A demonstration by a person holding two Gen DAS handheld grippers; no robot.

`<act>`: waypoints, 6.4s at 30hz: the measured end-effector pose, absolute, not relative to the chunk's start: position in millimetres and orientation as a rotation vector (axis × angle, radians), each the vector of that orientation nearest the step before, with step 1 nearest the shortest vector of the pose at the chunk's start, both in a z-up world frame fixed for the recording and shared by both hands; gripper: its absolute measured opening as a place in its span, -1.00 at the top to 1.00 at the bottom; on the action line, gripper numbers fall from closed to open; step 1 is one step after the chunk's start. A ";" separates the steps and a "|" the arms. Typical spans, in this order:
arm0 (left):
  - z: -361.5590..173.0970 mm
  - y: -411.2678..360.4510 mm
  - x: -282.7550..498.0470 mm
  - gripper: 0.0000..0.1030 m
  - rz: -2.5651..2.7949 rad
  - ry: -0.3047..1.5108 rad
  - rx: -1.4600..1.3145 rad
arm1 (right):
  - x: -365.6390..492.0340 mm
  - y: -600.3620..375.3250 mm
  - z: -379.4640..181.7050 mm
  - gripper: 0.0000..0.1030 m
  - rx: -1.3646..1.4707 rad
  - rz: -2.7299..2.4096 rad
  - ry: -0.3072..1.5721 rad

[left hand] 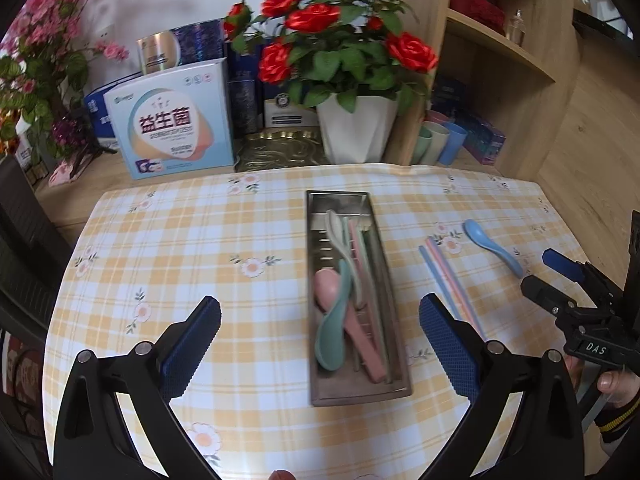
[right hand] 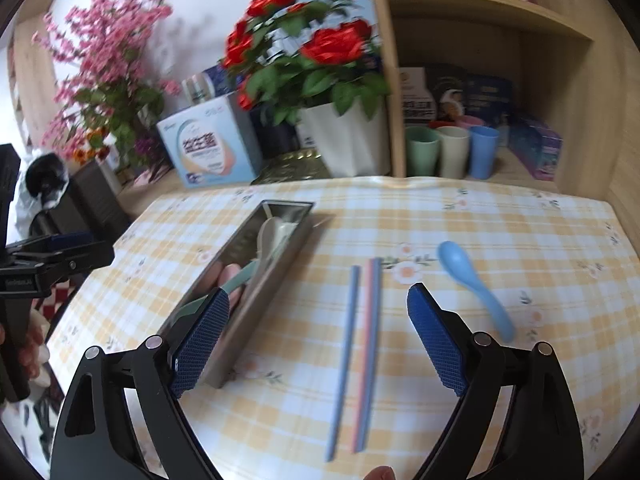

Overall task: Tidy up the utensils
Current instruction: 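Close the left tool on a blue chopstick, then close right tool on the blue spoon while left tool holds the blue chopstick, then carry blue chopstick into steel tray and open left tool while right holds blue spoon, then lower the blue spoon into the steel tray and open the right tool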

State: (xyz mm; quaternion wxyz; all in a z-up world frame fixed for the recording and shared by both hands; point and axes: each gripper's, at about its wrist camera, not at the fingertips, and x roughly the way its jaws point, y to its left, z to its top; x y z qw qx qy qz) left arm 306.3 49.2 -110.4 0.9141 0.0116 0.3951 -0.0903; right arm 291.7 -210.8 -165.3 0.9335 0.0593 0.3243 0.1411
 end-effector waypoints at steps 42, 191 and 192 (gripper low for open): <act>-251.7 -135.6 384.9 0.76 -0.245 1.142 0.024 | 285.0 -354.0 -246.6 -0.70 0.209 0.034 0.665; -131.2 92.0 297.8 -0.88 -0.037 0.776 -0.033 | 298.7 -188.5 -171.7 0.77 0.294 0.317 0.847; -133.1 96.1 297.3 -0.88 -0.029 0.777 -0.038 | 302.8 -182.4 -174.0 0.77 0.290 0.320 0.862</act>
